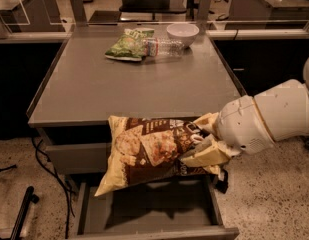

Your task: Place brown chip bag into middle drawer

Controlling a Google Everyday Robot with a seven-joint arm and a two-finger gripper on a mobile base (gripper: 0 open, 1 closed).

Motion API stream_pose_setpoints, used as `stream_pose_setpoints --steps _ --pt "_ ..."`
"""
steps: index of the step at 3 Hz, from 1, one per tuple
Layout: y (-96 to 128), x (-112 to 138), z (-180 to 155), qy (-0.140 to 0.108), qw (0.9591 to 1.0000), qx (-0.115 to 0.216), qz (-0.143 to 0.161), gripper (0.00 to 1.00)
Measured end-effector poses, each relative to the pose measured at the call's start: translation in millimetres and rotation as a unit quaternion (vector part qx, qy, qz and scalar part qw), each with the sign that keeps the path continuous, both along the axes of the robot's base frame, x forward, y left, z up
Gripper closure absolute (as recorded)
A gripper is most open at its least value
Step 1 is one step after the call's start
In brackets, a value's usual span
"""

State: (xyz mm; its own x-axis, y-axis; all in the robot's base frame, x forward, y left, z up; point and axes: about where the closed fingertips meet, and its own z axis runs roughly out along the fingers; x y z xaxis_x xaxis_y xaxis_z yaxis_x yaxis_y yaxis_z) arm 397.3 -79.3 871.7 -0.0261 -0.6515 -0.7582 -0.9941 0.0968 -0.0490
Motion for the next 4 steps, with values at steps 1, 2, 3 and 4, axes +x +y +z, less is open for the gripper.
stream_pose_setpoints --steps 1,2,3,4 --pt "0 0 0 0.0 1.0 0.0 0.0 1.0" --pt "-3 -1 -17 0.0 1.0 -0.001 -0.007 1.0" --pt "-7 -3 -62 -0.009 0.9998 0.005 -0.017 1.0" --pt "-18 -2 -119 -0.019 0.9992 0.01 -0.034 1.0"
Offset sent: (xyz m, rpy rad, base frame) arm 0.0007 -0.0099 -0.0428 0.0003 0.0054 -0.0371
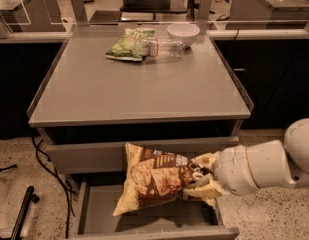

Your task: Place brown chip bag into middle drawer

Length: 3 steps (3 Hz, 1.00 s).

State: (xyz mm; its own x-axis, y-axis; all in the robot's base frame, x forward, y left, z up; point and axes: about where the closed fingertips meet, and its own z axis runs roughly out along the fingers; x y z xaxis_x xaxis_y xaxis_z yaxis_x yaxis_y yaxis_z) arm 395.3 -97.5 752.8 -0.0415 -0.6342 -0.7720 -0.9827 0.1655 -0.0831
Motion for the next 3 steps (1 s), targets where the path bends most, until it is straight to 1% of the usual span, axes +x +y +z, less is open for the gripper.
stream_pose_setpoints --steps 1,2,3 --pt "-12 1 -57 0.004 0.9999 0.004 -0.01 1.0" --pt "-18 -3 -116 0.03 0.9995 0.01 0.001 1.0" --pt "-17 -4 -123 0.037 0.9992 0.016 0.002 1.0"
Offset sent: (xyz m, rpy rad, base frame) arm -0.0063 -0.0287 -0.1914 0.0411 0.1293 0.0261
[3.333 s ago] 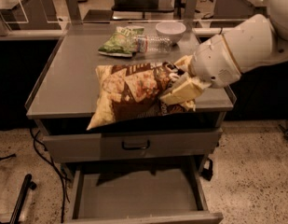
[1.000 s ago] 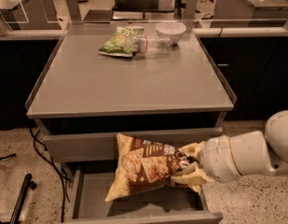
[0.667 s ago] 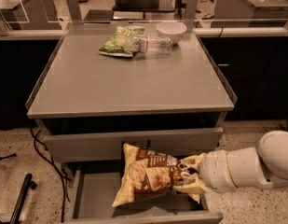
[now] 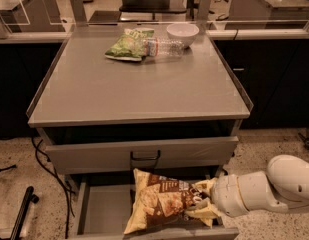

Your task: Place brown chip bag into middle drawer

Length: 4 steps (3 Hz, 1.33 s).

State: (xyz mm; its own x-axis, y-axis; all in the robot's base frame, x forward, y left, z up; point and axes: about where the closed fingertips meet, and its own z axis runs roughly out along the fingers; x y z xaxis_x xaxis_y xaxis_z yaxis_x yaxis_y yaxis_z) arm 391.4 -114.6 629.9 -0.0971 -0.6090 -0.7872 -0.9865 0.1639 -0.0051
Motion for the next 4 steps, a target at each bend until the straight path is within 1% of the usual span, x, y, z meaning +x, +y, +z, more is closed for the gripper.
stream_pose_setpoints --steps 1,2,3,4 --pt "-1 -1 -21 0.016 0.9999 -0.003 0.004 1.0" --pt "-8 0 -60 0.03 0.9995 -0.009 0.0 1.0" --pt "-14 5 -97 0.029 0.9994 -0.019 -0.003 1.0" --pt "-17 15 -121 0.012 0.9997 -0.019 0.002 1.0"
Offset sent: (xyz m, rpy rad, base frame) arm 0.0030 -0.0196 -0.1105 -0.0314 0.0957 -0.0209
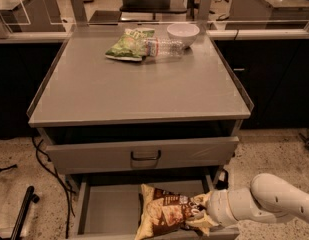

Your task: Place brown chip bag into middle drawer

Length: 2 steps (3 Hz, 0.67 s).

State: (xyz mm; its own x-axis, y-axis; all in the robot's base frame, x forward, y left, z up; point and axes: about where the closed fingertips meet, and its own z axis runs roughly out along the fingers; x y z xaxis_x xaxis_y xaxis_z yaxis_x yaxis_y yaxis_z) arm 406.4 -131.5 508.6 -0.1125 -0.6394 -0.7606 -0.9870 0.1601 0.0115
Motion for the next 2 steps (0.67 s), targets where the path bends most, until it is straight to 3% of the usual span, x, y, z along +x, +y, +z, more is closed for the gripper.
stream_pose_setpoints --steps 1,2 --pt "0 11 -16 -0.02 0.9998 0.003 0.009 1.0" --pt "9 30 -32 -0.06 0.9977 0.01 0.03 1.0"
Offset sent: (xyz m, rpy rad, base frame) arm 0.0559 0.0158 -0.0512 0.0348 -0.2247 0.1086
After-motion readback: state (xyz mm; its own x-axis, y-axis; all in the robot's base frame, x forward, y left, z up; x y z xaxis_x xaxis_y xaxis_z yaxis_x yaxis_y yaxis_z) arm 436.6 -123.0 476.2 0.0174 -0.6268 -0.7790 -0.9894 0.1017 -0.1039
